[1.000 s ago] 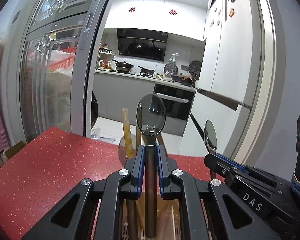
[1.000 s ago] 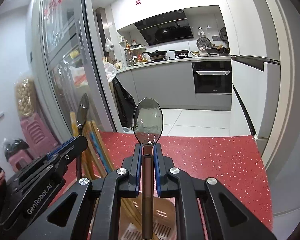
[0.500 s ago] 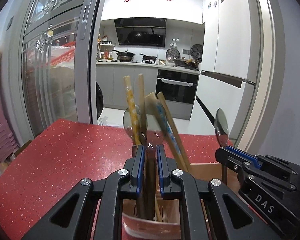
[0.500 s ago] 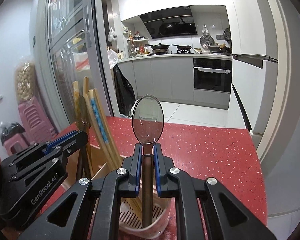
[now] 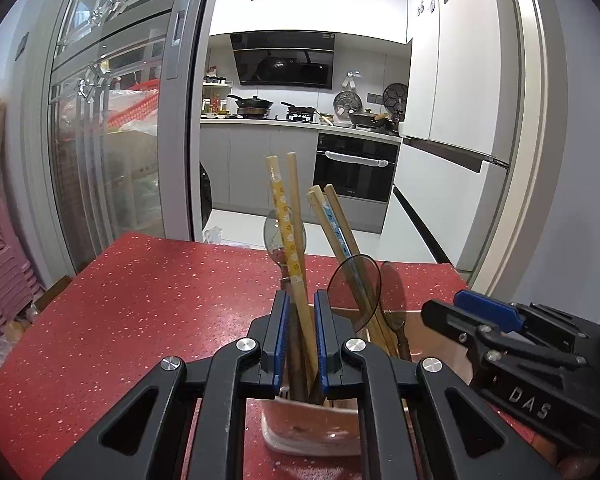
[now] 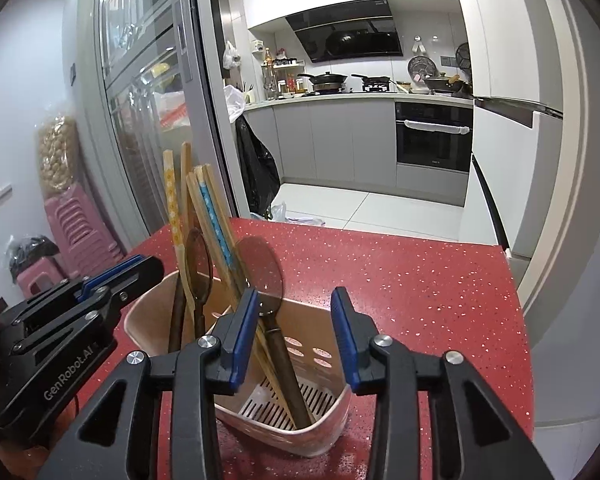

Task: Organize utensils
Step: 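Move the right tool down and grasp a brown spoon handle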

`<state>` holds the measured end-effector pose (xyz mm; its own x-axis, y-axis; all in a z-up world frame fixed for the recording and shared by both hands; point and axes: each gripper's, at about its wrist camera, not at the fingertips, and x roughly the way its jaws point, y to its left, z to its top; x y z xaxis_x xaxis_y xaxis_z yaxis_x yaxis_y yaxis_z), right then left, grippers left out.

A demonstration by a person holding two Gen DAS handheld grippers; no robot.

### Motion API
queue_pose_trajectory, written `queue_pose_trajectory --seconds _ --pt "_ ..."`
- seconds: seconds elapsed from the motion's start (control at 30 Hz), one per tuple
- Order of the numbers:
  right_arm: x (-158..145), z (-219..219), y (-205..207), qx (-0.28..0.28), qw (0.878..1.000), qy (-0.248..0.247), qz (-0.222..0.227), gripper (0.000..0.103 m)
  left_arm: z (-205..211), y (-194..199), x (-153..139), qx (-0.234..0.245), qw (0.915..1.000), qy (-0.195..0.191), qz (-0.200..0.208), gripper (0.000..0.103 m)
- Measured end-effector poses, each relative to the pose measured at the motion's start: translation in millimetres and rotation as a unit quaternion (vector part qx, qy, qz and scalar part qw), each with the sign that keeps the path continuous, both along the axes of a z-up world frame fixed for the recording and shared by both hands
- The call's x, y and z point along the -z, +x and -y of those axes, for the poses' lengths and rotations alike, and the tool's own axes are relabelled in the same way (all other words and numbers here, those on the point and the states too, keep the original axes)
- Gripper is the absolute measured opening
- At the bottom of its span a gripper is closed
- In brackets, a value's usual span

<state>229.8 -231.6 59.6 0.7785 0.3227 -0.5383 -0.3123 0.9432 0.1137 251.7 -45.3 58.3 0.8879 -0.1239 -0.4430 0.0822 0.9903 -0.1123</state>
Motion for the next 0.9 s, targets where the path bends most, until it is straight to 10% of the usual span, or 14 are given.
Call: queue_pose_trajectory --seconds 0.53,0.9 --pt "-12.4 17.3 -53.0 0.006 0.999 0.027 -0.032 0.062 -29.0 -51.2 20.5 0.010 0.9958 0.033 -0.085 0.037" --pt "18.4 21.3 -96.2 0.009 0.990 0.045 -0.132 0.062 -41.4 -110.1 54.5 0.031 0.9847 0.081 -0.152 0.038"
